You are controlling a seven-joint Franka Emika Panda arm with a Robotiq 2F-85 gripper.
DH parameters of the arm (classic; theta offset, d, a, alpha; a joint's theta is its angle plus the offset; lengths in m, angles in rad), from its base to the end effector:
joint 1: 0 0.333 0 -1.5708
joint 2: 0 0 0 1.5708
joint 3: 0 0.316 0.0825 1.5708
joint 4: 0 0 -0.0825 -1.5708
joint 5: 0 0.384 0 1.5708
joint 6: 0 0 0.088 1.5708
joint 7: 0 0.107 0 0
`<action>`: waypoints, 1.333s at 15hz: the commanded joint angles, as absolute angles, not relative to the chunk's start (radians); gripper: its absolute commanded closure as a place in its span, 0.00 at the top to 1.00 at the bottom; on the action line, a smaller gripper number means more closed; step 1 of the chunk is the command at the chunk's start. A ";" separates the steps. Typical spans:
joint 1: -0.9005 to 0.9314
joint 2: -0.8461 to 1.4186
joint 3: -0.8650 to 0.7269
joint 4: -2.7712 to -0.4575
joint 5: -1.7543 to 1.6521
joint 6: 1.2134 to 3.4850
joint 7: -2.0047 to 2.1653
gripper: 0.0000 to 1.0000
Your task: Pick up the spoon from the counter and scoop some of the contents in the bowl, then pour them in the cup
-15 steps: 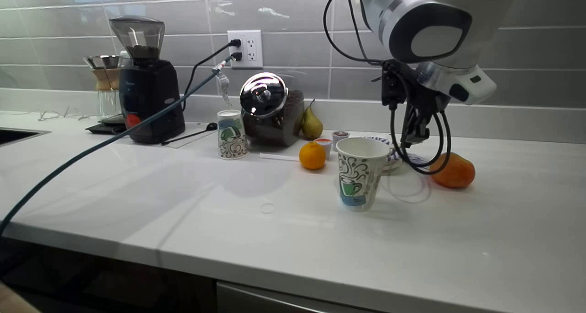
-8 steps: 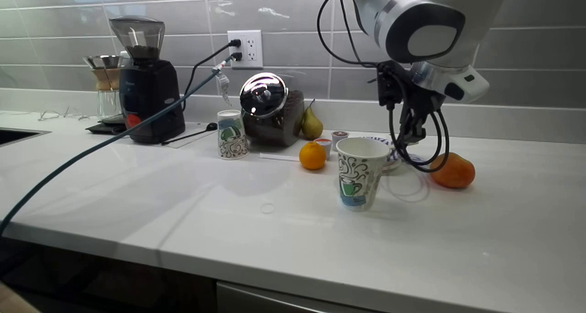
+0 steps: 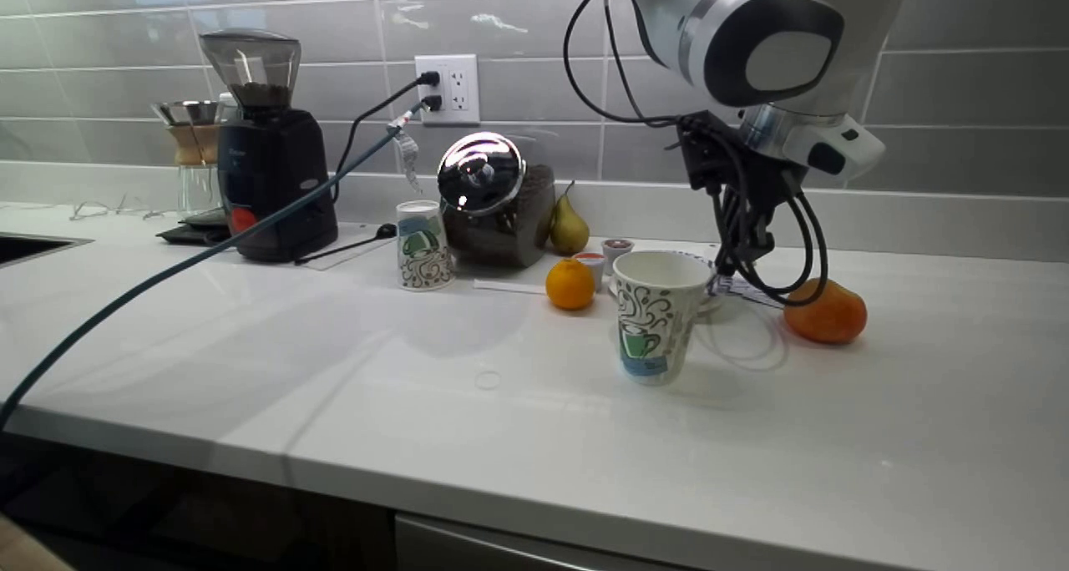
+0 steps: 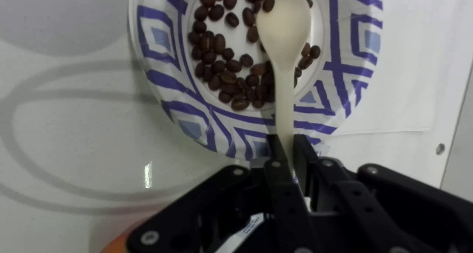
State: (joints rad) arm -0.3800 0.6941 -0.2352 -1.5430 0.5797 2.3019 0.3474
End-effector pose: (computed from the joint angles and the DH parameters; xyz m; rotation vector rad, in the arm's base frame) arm 0.6065 -0.3812 0.2611 -2.2918 1.6958 -0.1925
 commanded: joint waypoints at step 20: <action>-0.467 0.626 -0.226 -1.555 0.444 1.961 0.286 0.03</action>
